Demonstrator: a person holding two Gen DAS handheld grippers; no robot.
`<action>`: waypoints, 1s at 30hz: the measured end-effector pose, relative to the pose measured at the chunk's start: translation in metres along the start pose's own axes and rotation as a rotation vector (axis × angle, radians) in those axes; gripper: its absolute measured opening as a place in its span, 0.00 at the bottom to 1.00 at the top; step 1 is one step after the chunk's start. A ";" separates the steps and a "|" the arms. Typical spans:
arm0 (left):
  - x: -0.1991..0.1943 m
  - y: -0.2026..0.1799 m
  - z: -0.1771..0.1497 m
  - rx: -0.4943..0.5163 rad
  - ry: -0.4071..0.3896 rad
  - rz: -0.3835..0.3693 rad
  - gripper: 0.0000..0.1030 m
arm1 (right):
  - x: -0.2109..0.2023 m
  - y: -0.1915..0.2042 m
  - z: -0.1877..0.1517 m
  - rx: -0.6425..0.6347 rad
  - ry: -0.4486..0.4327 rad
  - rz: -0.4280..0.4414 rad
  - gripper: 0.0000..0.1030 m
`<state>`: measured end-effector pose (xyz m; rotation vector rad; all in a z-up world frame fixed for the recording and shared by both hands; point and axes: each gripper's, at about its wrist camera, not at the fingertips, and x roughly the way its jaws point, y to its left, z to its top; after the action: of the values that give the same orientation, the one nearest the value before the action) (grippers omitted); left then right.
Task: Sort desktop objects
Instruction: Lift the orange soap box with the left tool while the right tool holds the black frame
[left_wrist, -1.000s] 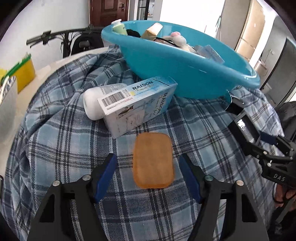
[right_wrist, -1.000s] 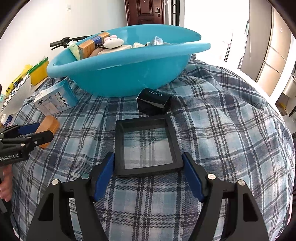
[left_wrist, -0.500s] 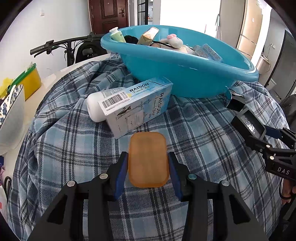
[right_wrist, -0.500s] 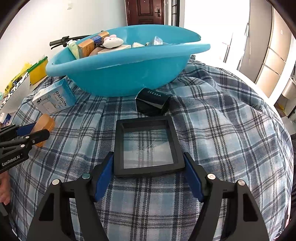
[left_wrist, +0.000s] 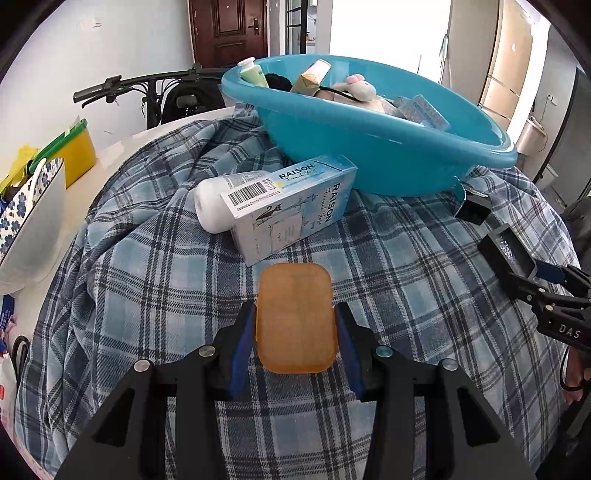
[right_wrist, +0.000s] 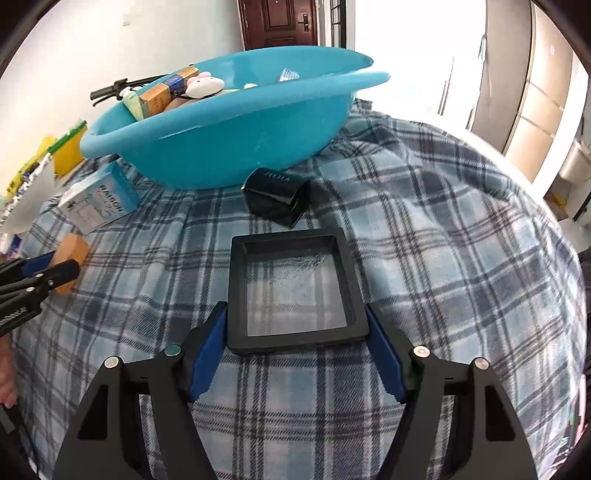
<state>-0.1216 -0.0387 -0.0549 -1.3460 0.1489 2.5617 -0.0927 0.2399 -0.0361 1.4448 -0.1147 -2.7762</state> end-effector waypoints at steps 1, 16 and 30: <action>-0.001 -0.001 -0.001 0.001 -0.001 -0.001 0.44 | -0.002 -0.001 -0.001 0.007 -0.001 0.026 0.68; -0.015 -0.004 -0.011 -0.016 -0.019 -0.002 0.44 | -0.028 0.011 -0.006 0.028 -0.033 0.288 0.68; -0.020 0.000 -0.016 -0.031 -0.023 0.000 0.44 | -0.012 0.038 -0.018 -0.097 -0.014 0.288 0.68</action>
<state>-0.0983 -0.0450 -0.0479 -1.3263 0.1052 2.5889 -0.0719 0.2014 -0.0337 1.2731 -0.1710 -2.5240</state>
